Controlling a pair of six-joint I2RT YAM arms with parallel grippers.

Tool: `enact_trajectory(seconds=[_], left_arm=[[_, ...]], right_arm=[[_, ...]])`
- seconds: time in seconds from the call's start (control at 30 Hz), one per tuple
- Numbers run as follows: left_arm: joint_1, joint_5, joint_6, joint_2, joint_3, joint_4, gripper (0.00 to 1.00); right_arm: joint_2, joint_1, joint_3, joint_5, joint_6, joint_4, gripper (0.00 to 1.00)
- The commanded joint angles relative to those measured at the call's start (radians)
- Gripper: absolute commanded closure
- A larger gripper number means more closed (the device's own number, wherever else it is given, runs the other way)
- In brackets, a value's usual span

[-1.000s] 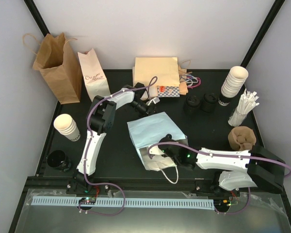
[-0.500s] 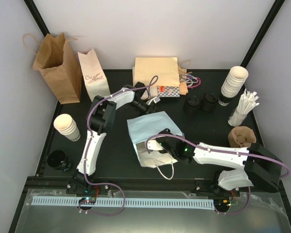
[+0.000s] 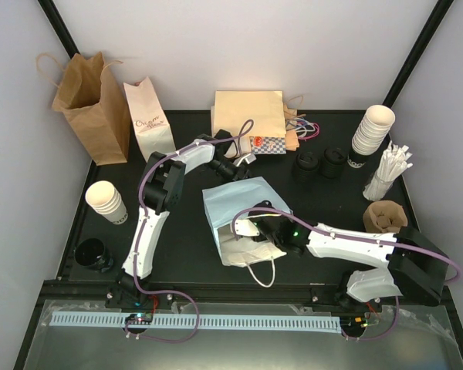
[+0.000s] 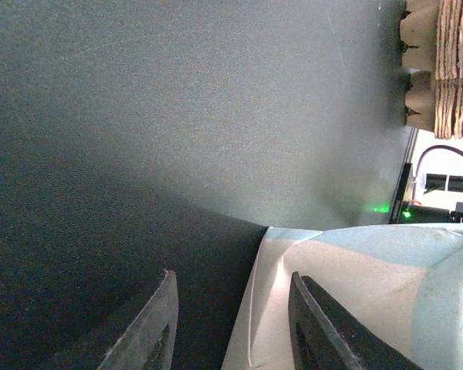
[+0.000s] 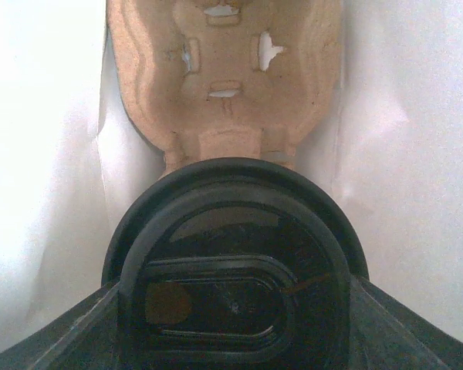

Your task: Pack the takeout coffee

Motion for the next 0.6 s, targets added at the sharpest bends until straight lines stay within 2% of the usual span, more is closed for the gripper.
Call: enact_trajectory(seconds=[0.0,0.37,0.57], left_arm=[[-0.1,0.11,0.052,-0.006,0.006,-0.162,0.57],[-0.1,0.109,0.052,-0.003,0.004,-0.157,0.57],[-0.1,0.099,0.051,-0.001,0.003,-0.159,0.58]], right_arm=[[0.07,-0.04,-0.041,-0.074,0.025,-0.085,0.64],[0.046,-0.026,-0.065,-0.112,0.032,-0.116,0.63],[0.055,-0.02,-0.088,-0.037,0.001,-0.066,0.66]])
